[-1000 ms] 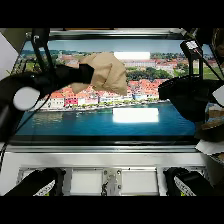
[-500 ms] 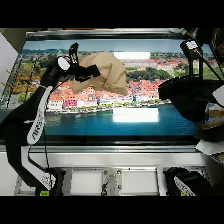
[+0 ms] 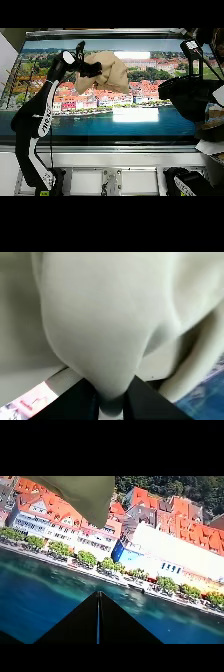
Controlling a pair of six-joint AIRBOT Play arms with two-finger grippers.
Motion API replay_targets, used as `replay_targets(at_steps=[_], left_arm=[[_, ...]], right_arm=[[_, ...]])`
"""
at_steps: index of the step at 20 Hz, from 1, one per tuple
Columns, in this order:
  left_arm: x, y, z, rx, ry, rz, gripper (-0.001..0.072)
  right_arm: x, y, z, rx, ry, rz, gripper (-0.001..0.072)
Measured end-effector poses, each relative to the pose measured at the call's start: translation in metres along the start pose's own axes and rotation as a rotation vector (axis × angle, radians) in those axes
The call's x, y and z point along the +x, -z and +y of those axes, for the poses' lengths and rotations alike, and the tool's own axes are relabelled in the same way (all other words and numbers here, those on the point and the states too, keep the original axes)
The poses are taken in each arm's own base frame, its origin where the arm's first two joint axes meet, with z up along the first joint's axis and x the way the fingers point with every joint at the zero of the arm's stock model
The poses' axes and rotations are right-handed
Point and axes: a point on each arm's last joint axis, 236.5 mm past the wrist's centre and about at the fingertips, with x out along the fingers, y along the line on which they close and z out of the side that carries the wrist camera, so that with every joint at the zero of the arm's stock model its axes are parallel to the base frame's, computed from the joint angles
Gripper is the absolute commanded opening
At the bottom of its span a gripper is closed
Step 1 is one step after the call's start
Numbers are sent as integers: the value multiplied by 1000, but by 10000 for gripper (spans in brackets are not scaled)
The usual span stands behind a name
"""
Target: Fold the clothes and pants, and hang the long-sleeved shirts on hangers.
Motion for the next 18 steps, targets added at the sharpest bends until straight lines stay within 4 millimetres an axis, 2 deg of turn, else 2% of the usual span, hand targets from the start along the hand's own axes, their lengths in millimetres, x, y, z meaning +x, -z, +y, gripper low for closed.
replay_targets(at_steps=[1,3,4,6,8,10,12,13,15,17,18], left_arm=[[-22,-14,-18,24,22,-48,17],[-78,-40,-58,83,63,-163,17],[-115,-51,-81,119,86,-239,17],[-189,-59,-125,193,132,-380,17],[-258,-48,-166,271,176,-492,17],[-319,-27,-203,350,221,-588,17],[-364,1,-230,421,249,-649,17],[-378,16,-238,455,248,-664,17],[-386,43,-244,474,239,-656,17],[-366,72,-242,462,227,-592,17],[-346,86,-241,456,222,-544,17]], right_arm=[[0,0,0,0,0,1,22],[0,0,1,4,-7,0,22],[1,-1,5,12,-20,-3,22],[0,-5,16,38,-67,-19,22],[-1,-12,24,60,-102,-45,23],[-10,-23,25,67,-105,-100,22],[-28,-40,16,64,-67,-192,21],[-39,-49,10,63,-39,-241,21],[-66,-63,-7,83,27,-336,21],[-89,-70,-24,112,91,-402,21],[-98,-70,-32,127,116,-421,21]])
